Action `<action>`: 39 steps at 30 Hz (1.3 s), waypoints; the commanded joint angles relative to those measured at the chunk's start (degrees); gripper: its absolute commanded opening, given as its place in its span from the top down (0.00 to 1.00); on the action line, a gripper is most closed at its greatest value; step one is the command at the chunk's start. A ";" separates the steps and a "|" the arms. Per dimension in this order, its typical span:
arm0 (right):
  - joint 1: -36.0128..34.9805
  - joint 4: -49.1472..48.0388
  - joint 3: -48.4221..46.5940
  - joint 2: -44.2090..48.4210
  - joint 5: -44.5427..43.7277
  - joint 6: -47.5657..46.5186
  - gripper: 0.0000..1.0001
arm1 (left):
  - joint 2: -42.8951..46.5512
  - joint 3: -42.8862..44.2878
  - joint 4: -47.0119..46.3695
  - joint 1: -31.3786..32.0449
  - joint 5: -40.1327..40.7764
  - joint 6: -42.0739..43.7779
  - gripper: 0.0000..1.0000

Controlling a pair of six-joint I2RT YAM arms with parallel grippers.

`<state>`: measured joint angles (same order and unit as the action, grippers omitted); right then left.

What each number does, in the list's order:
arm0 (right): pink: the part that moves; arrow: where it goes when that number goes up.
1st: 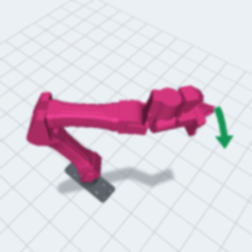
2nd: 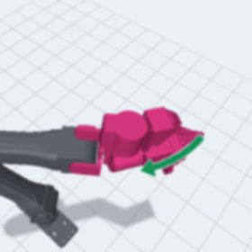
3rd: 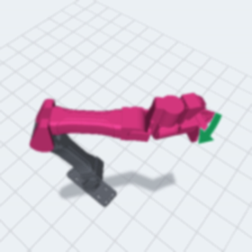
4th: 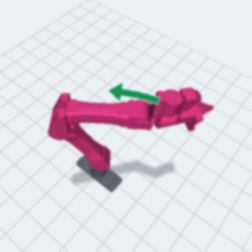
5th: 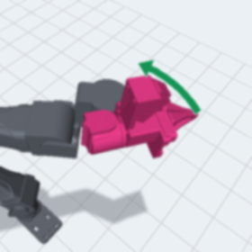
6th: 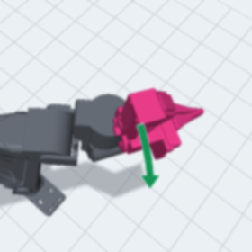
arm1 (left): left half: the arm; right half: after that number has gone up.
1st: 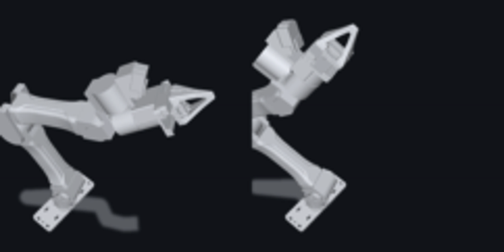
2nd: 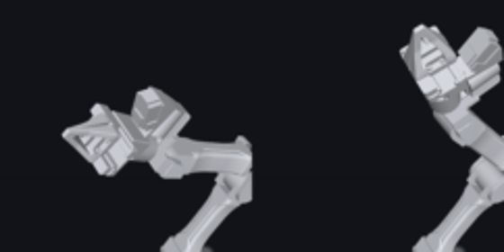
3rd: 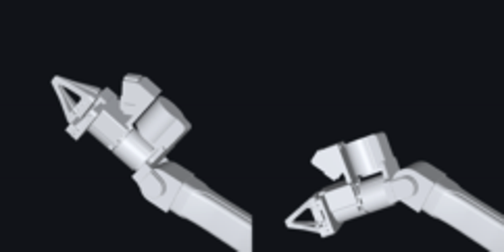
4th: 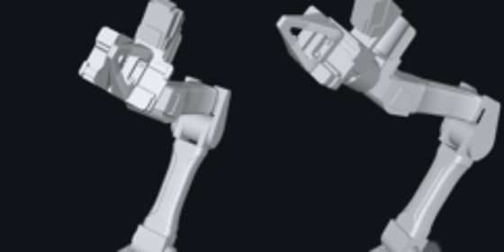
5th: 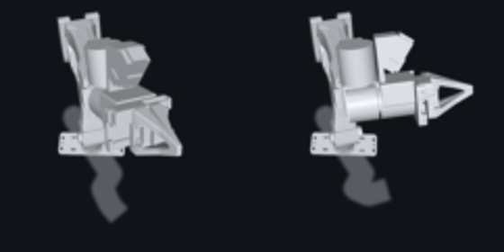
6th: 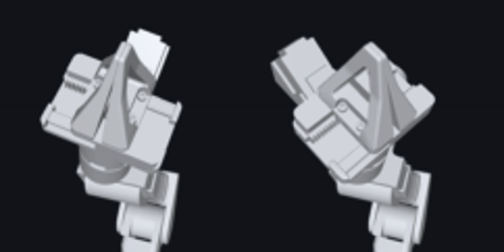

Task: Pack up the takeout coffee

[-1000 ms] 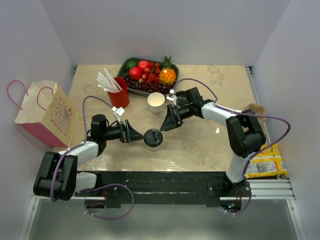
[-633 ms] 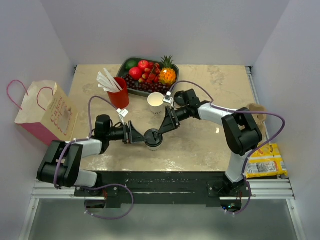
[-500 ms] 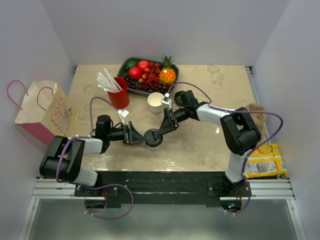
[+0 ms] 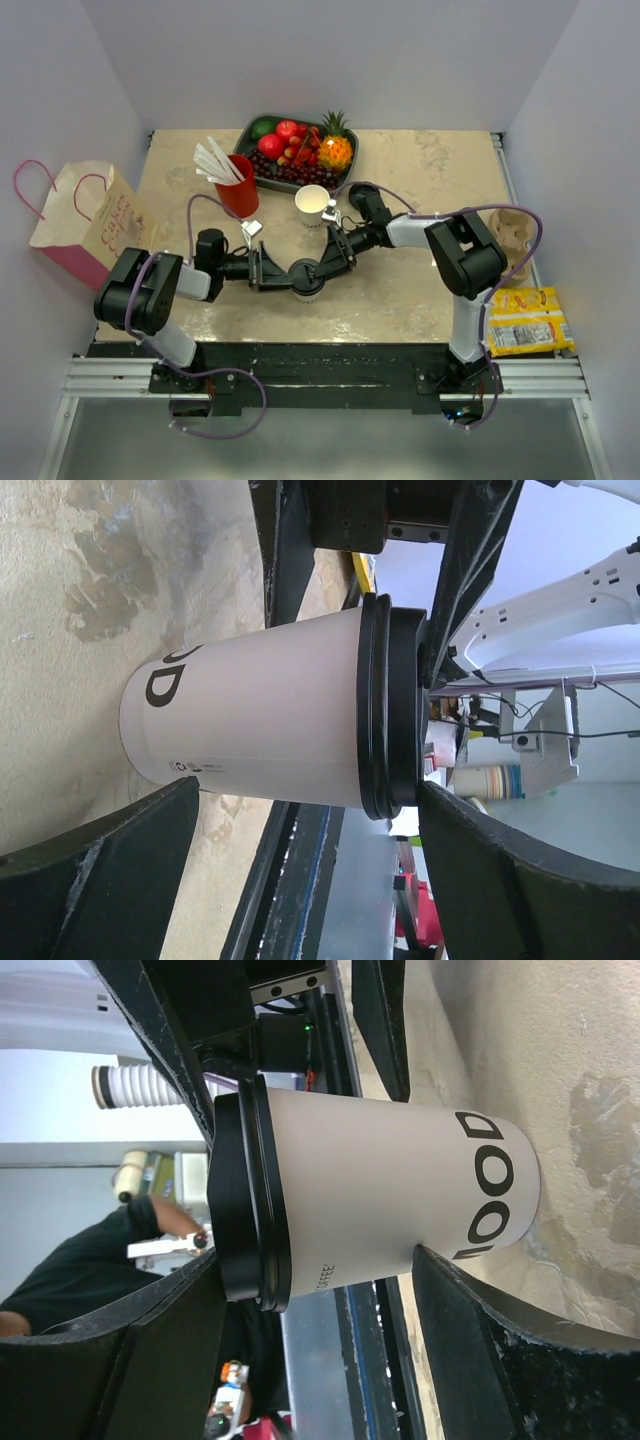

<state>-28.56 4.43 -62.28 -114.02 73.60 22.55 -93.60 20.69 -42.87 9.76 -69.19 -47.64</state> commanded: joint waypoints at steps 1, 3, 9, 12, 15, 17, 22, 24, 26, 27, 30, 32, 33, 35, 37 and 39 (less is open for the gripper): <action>-0.62 2.33 0.41 -5.33 -6.36 -3.29 0.30 | -2.46 0.75 1.99 -0.70 5.99 3.95 0.08; -0.62 4.53 -0.38 -5.95 -7.24 -5.84 0.31 | -3.33 1.37 5.24 -0.88 7.48 6.93 0.09; -0.62 6.56 -4.59 -7.01 -9.01 -7.51 0.32 | -3.17 2.60 1.92 -1.15 5.56 4.22 0.10; -0.62 8.58 -7.58 -5.52 -8.48 -9.80 0.32 | 0.16 2.34 0.42 -1.14 5.12 3.52 0.10; -0.54 10.07 -9.43 -2.27 -6.64 -10.77 0.29 | 5.16 2.43 0.60 -1.06 5.20 3.52 0.07; -0.62 10.25 -9.96 -0.86 -5.76 -10.07 0.25 | 7.63 3.56 3.31 -0.88 5.38 5.43 0.05; -0.71 7.27 -11.54 -0.77 -2.77 -5.50 0.21 | 12.21 7.79 17.20 1.75 6.00 15.90 0.00; -0.71 4.38 -12.07 -1.29 -2.94 -2.69 0.19 | 12.57 8.05 18.87 2.37 6.78 18.10 0.00; -0.80 1.38 -12.51 -1.82 -2.68 0.46 0.17 | 11.78 8.14 19.76 2.72 7.84 17.85 0.00; -0.97 0.94 -13.04 -2.26 -2.50 1.00 0.17 | 11.34 7.97 17.84 2.63 8.97 16.89 0.01; -1.15 0.93 -13.48 -2.00 -2.24 1.36 0.15 | 9.06 7.96 12.83 2.37 9.42 11.79 0.01; -1.06 1.90 -13.04 -1.04 -2.24 0.84 0.14 | 7.65 8.23 8.17 2.37 9.51 8.55 0.02; -1.06 2.60 -12.61 -0.68 -2.32 0.49 0.14 | 7.30 8.40 7.20 2.37 9.68 7.74 0.02; -1.06 4.71 -11.90 0.98 -2.67 -0.66 0.12 | 6.25 8.49 3.95 2.28 9.60 5.46 0.02; -0.98 7.07 -10.50 2.65 -4.34 -1.88 0.07 | 5.45 8.49 0.53 2.02 9.69 2.83 0.02; -0.98 7.26 -8.22 4.59 -5.31 -1.80 0.01 | 3.96 8.23 -4.03 2.02 9.60 0.45 0.02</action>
<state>-29.26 9.37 -73.12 -115.46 70.00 21.91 -87.79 27.68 -34.79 12.14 -59.77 -41.39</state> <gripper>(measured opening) 0.965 0.983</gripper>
